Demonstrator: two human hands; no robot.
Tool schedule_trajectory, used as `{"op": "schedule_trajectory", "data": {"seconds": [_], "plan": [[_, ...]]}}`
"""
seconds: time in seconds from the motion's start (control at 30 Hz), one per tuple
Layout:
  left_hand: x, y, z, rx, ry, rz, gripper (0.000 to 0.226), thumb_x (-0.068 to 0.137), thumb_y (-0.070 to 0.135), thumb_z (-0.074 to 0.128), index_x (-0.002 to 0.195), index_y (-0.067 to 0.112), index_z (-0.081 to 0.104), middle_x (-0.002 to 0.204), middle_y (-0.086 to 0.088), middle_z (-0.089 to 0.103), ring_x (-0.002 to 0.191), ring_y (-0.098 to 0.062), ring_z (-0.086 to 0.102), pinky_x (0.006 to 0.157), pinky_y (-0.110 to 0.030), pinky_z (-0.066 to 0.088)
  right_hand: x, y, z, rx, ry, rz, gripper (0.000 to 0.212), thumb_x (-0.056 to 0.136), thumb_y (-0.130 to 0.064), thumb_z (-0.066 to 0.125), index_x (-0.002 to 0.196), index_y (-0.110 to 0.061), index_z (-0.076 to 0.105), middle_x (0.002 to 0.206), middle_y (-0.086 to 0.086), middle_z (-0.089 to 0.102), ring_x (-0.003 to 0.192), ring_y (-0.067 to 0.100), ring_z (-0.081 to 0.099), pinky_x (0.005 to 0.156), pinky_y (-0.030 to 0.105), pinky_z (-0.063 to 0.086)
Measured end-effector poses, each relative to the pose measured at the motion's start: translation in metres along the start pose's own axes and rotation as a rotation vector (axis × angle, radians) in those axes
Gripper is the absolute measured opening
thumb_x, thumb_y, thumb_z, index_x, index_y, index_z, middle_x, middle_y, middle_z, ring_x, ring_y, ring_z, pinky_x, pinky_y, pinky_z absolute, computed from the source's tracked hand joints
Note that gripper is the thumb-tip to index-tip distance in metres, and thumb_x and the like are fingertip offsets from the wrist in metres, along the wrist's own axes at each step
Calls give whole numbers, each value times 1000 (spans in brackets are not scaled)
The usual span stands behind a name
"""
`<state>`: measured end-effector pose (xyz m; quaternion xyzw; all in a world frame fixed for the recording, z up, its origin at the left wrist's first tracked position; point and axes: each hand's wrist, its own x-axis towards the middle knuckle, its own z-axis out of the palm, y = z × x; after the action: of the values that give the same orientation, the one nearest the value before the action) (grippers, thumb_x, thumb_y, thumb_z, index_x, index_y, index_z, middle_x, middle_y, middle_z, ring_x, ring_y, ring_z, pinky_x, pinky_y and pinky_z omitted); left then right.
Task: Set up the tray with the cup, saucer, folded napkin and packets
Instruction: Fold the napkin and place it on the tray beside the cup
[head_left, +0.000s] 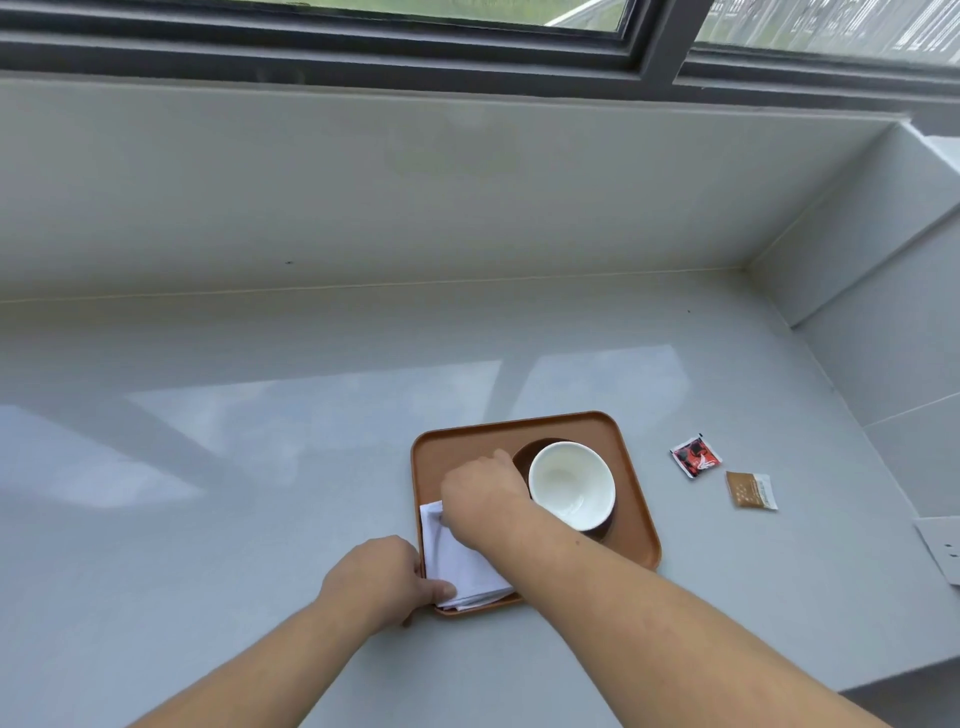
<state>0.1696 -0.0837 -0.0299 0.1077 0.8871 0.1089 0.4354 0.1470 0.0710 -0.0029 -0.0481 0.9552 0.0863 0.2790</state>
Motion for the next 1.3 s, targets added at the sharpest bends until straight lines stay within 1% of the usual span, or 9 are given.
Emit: {"op": "schedule_trajectory", "data": {"seconds": [0.1, 0.2, 0.37, 0.5, 0.6, 0.73, 0.93, 1.1, 1.3], "plan": [[2, -2, 0, 4, -4, 13, 46, 78, 66, 69, 60, 24, 63, 55, 10, 74, 52, -6, 62, 60, -27, 51, 4, -1, -1, 12, -1, 31, 15, 92, -28, 58, 79, -23, 52, 85, -1, 62, 80, 24, 48, 83, 41, 28], [2, -4, 1, 0, 2, 23, 45, 78, 66, 69, 62, 24, 64, 47, 12, 69, 42, -3, 58, 54, -25, 49, 7, -1, -2, 8, -11, 53, 18, 93, -30, 58, 78, -23, 50, 92, 0, 65, 84, 24, 50, 84, 41, 29], [0, -6, 3, -6, 29, 39, 47, 79, 67, 69, 62, 24, 63, 46, 11, 68, 44, -4, 59, 54, -25, 48, 9, -4, -6, -18, -37, 86, 16, 93, -31, 59, 81, -23, 52, 101, 0, 68, 84, 24, 49, 81, 40, 26], [-2, -7, 3, -7, 38, 55, 48, 82, 66, 69, 60, 23, 62, 50, 8, 69, 48, -7, 60, 58, -27, 51, 6, -9, -10, -32, -50, 92, 13, 94, -31, 59, 86, -22, 54, 104, 0, 69, 101, 24, 60, 88, 40, 31], [-4, -8, 4, -10, 50, 63, 49, 83, 66, 69, 60, 23, 61, 55, 7, 73, 49, -7, 60, 58, -27, 50, 4, -11, -12, -33, -43, 94, 12, 95, -30, 59, 87, -23, 54, 106, -1, 69, 103, 24, 60, 89, 40, 32], [-4, -9, 6, -17, 69, 72, 50, 83, 67, 69, 61, 23, 62, 65, 4, 78, 51, -10, 63, 64, -29, 55, 2, -14, -15, -29, -67, 106, 12, 94, -24, 58, 83, -22, 54, 102, -1, 69, 83, 24, 54, 79, 36, 32], [0, -13, 6, -30, 39, 89, 50, 82, 68, 69, 62, 23, 66, 60, 8, 78, 44, -9, 64, 62, -28, 57, 0, -18, -22, 17, -161, 143, 27, 88, -8, 58, 66, -18, 48, 67, -1, 52, 55, 17, 45, 49, 30, 29], [-1, -13, 8, -39, 43, 74, 49, 81, 70, 68, 64, 24, 66, 56, 13, 75, 43, -7, 64, 60, -26, 56, 1, -23, -21, 46, -175, 137, 27, 86, -3, 59, 66, -17, 47, 68, 0, 49, 71, 23, 55, 64, 34, 40], [-6, -7, 5, -80, 7, 23, 45, 79, 68, 71, 66, 25, 64, 57, 12, 76, 40, -6, 62, 61, -26, 56, 3, -25, -19, 149, -320, 64, 21, 88, -1, 63, 73, -13, 55, 75, 3, 56, 79, 28, 58, 67, 38, 46]]}}
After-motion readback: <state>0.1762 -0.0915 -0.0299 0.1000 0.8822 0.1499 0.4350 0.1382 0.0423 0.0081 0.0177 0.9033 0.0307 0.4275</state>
